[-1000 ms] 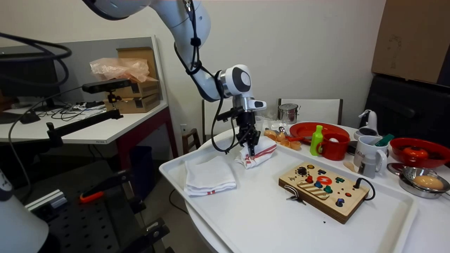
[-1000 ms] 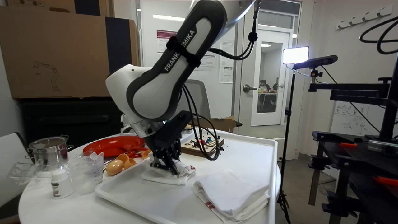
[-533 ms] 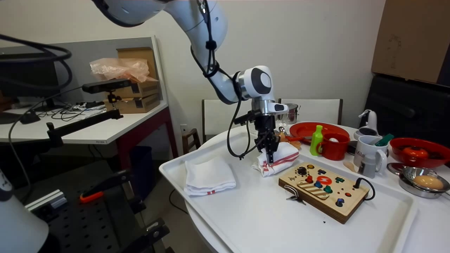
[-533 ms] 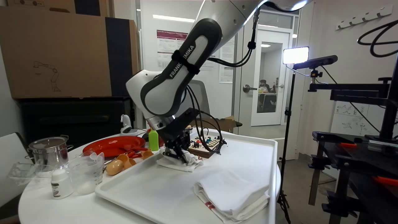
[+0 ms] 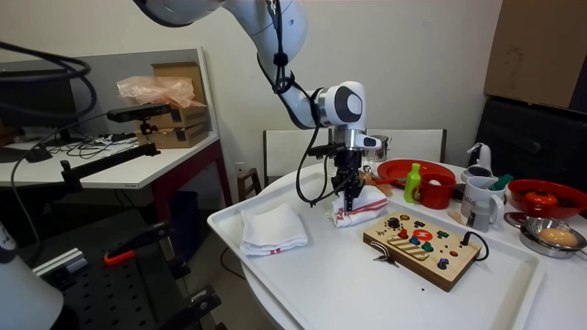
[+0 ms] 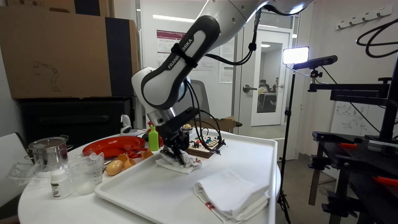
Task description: Wipe the white tray using the white towel next to the board
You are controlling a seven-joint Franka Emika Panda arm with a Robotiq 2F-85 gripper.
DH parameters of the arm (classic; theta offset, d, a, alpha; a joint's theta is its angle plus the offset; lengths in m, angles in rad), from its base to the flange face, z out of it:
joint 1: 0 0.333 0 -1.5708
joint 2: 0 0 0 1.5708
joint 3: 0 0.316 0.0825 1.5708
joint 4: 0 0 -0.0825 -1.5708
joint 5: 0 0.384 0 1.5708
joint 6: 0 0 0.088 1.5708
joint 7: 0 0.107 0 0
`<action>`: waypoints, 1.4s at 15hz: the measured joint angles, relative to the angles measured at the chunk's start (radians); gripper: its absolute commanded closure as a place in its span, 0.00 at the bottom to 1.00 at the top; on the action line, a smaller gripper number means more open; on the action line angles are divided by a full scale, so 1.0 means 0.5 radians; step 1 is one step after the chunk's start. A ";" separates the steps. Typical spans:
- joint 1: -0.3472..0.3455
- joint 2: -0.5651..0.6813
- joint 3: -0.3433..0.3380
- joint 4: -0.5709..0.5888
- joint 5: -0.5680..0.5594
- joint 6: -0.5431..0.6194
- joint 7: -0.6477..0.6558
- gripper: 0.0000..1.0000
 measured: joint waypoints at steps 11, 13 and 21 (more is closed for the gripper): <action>0.061 -0.130 0.282 -0.208 0.067 0.324 -0.356 0.95; 0.094 -0.145 0.290 -0.239 0.067 0.341 -0.356 0.95; 0.157 -0.149 0.204 -0.257 0.067 0.390 -0.236 0.95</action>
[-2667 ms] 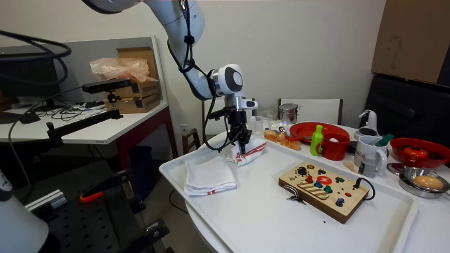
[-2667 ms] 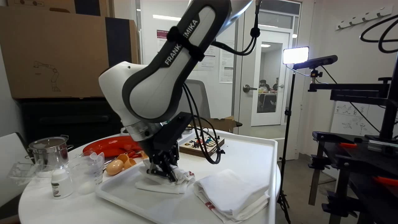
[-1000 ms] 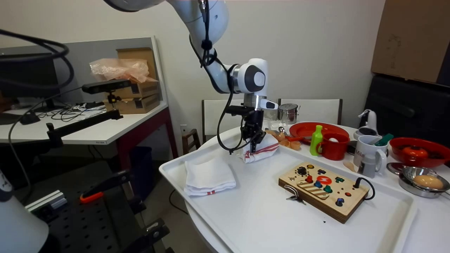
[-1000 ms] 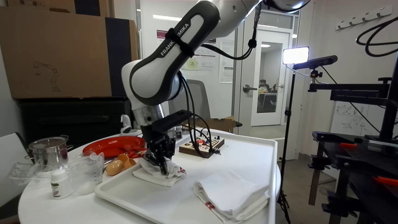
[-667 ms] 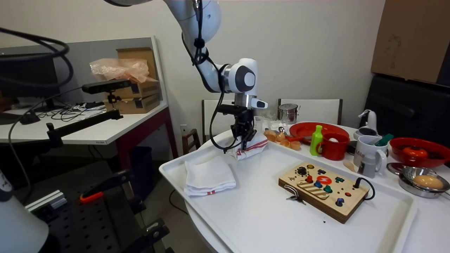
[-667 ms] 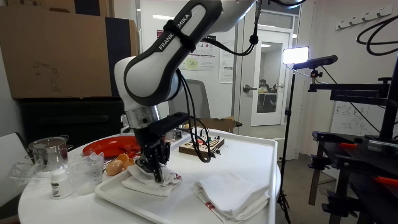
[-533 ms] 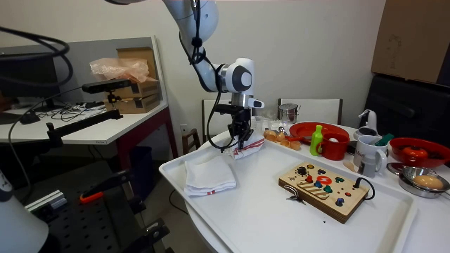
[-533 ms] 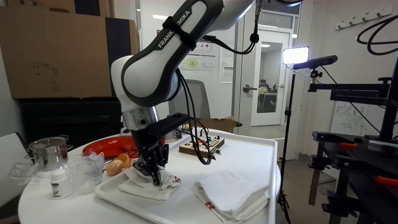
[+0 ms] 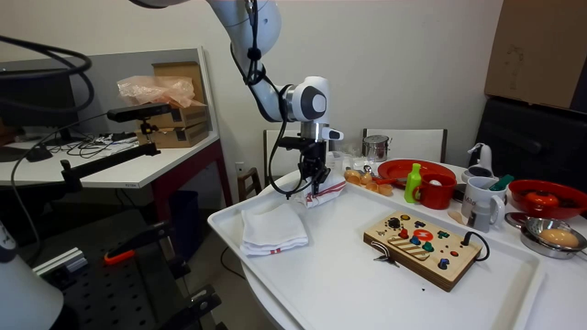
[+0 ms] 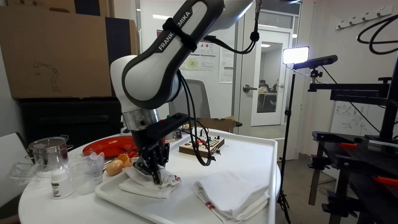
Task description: Wipe the white tray using the white towel next to the board
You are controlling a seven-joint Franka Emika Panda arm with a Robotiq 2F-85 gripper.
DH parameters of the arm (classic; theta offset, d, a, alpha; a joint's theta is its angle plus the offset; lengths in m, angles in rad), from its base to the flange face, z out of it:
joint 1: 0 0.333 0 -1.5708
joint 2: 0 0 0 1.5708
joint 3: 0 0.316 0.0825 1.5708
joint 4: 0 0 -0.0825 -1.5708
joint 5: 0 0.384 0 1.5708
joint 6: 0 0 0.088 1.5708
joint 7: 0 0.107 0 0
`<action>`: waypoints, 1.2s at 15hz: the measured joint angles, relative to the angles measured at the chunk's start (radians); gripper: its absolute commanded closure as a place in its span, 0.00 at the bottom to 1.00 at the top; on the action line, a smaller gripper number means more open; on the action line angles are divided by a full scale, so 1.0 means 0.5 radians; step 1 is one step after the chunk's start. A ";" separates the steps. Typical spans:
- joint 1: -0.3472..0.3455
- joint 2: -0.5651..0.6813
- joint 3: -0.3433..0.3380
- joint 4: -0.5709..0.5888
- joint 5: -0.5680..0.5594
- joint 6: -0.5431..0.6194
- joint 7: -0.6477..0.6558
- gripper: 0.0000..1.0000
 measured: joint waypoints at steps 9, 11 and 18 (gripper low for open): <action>-0.151 0.003 -0.220 -0.035 -0.001 0.016 0.028 0.95; -0.176 0.003 -0.236 -0.040 -0.001 0.016 0.043 0.95; -0.224 0.000 -0.223 -0.042 0.020 0.015 0.055 0.40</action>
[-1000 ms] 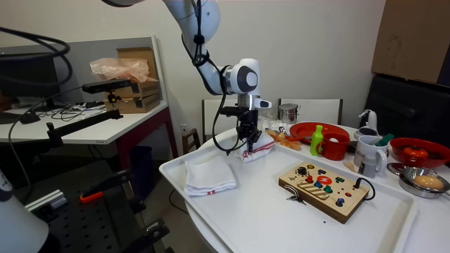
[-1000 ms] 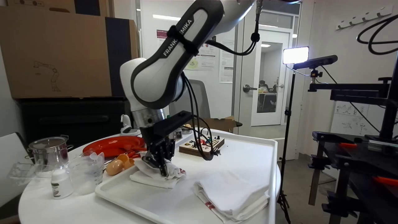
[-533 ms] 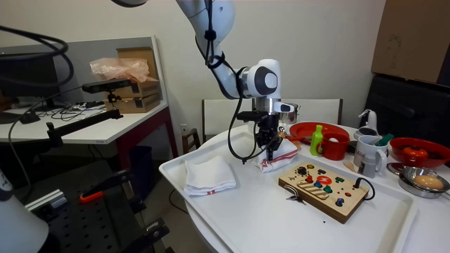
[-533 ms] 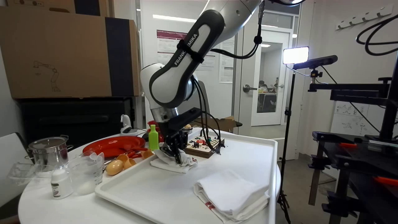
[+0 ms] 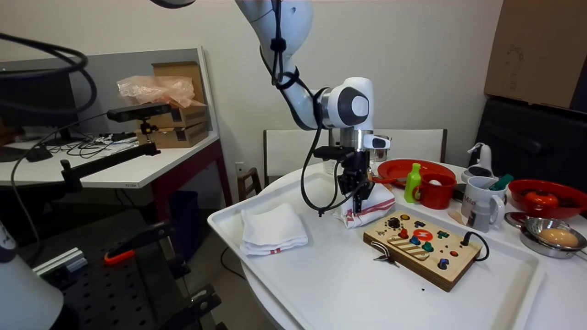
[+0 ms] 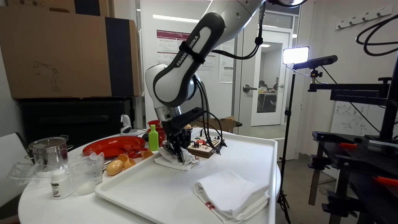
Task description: Wipe the white tray using the white towel next to the board
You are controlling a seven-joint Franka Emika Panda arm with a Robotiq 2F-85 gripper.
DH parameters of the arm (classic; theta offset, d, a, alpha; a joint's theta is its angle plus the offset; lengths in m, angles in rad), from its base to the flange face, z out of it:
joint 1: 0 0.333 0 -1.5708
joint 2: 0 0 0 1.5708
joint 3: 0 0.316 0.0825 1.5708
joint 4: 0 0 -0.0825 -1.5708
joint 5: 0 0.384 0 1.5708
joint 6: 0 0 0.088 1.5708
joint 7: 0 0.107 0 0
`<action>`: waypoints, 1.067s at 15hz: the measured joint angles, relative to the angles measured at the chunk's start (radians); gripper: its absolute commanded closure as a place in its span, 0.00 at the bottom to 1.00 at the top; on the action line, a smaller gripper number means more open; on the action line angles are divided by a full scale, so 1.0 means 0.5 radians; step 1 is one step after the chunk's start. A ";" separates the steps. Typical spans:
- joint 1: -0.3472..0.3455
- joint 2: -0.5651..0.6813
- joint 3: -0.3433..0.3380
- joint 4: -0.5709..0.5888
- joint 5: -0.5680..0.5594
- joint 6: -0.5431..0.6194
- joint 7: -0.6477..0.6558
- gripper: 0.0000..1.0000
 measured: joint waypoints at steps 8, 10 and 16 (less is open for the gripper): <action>-0.035 -0.108 0.034 -0.063 0.078 -0.011 -0.002 0.00; -0.035 -0.189 0.034 -0.102 0.078 -0.011 -0.002 0.00; -0.038 -0.522 0.062 -0.327 0.079 0.241 -0.080 0.00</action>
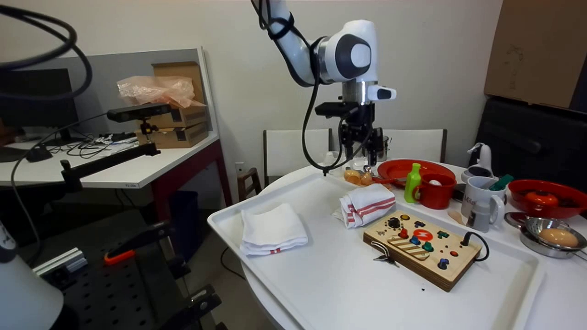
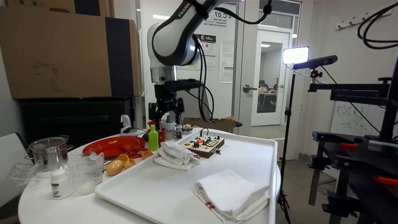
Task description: Wipe the white tray using the white towel next to the board
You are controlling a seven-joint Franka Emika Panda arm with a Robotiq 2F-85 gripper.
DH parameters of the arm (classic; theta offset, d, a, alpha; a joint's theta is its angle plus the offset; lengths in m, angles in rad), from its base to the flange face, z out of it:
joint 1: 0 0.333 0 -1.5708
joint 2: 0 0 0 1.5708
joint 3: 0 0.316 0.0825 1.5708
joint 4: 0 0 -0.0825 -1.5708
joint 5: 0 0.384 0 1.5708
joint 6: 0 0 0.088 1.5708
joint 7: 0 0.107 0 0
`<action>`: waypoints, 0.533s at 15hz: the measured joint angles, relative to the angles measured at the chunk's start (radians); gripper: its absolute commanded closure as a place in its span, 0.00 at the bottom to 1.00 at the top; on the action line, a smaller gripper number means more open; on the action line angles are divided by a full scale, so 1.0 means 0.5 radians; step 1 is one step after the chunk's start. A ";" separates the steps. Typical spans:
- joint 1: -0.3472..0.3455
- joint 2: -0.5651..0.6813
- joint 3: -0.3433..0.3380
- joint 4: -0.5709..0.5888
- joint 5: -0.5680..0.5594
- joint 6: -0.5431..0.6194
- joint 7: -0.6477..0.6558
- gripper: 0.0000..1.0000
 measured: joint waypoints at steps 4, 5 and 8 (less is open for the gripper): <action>-0.007 -0.229 0.033 -0.249 0.001 0.327 -0.060 0.00; -0.007 -0.259 0.035 -0.275 0.001 0.333 -0.062 0.00; -0.007 -0.243 0.033 -0.270 0.001 0.330 -0.062 0.00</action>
